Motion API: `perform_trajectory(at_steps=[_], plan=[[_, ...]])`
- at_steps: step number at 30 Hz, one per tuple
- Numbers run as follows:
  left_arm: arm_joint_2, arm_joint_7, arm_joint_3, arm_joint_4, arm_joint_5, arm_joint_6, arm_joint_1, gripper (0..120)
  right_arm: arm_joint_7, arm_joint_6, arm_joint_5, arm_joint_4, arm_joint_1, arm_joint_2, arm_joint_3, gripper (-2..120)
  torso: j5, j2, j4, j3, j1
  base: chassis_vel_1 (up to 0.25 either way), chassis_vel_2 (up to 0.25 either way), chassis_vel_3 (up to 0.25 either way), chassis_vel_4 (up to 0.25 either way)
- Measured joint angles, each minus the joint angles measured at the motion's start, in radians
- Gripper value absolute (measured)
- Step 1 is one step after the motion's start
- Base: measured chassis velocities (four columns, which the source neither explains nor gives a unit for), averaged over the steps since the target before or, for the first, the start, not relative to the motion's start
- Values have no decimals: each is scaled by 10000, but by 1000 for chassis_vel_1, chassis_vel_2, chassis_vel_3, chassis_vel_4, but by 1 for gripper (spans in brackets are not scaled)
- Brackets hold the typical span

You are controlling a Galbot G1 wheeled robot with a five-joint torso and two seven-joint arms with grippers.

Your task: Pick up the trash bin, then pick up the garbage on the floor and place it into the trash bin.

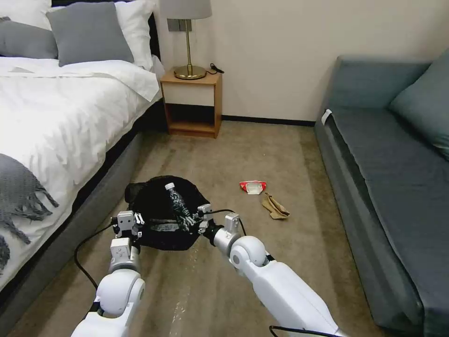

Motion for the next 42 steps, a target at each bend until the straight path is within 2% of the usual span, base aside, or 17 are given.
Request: perform_trajectory(at_steps=[4, 7, 8, 11, 12, 15, 16, 18, 20, 21, 22, 24, 29, 32, 42], plan=[[-18, 8, 53, 97, 1, 0, -79, 3, 240, 31, -191, -191, 92, 74, -32, 21, 0, 0, 0, 0, 0, 0, 0, 0, 0], [-25, 12, 87, 205, 1, -16, -199, 3, 991, 120, -305, -272, 100, 194, -144, 36, 0, 0, 0, 0, 0, 0, 0, 0, 0], [-25, 12, 87, 205, 1, -16, -199, 3, 991, 120, -305, -272, 100, 194, -144, 36, 0, 0, 0, 0, 0, 0, 0, 0, 0], [-39, 12, 95, 259, 2, -33, -262, 3, 1362, 207, -489, -297, 41, 313, -174, 51, 0, 0, 0, 0, 0, 0, 0, 0, 0], [-39, 12, 95, 259, 2, -33, -262, 3, 1362, 207, -489, -297, 41, 313, -174, 51, 0, 0, 0, 0, 0, 0, 0, 0, 0], [-70, 13, 98, 290, 24, -83, -288, 3, 1721, 310, -693, -252, -48, 461, -196, 66, 0, 0, -1, 0, 0, 0, 0, 0, 0], [-70, 13, 98, 290, 24, -83, -288, 3, 1721, 310, -693, -252, -48, 461, -196, 66, 0, 0, -1, 0, 0, 0, 0, 0, 0], [-100, 15, 82, 275, 42, -132, -204, 3, 1892, 342, -796, -184, -52, 585, -244, 74, 0, 0, -1, 0, 0, 0, 0, 0, 0], [-102, 23, 48, 251, 42, -153, -143, 3, 1947, 346, -826, -157, -52, 650, -266, 77, -1, 0, 0, 0, 0, 0, 0, 0, 0], [-98, 24, -10, 224, 41, -179, -82, 3, 1996, 357, -867, -115, -53, 711, -270, 86, -1, 0, 0, 0, 0, 0, 0, 0, 0], [-98, 24, -10, 224, 41, -179, -82, 3, 1996, 357, -867, -115, -53, 711, -270, 86, -1, 0, 0, 0, 0, 0, 0, 0, 0], [-40, 34, -138, 177, 19, -264, 52, 3, 2053, 434, -1015, 24, -145, 861, -260, 96, 0, 0, 0, -1, 0, 0, 0, 0, 0], [-71, -221, -343, 227, 209, -376, 115, 3, 2160, 512, -1165, 313, -321, 978, -171, 100, 0, 0, 0, -1, 0, 0, 0, 0, 0], [-205, -652, -501, 450, 319, -433, 42, 3, 2467, 488, -1437, 821, -468, 1077, 167, 100, 0, 0, 0, -1, 0, 0, 0, 0, 0], [-164, -649, -481, 811, 176, -604, -34, 3, 3102, 563, -1547, 1306, -699, 769, 1330, 100, 1, 0, -1, 0, 0, 0, 0, 0, 0]])
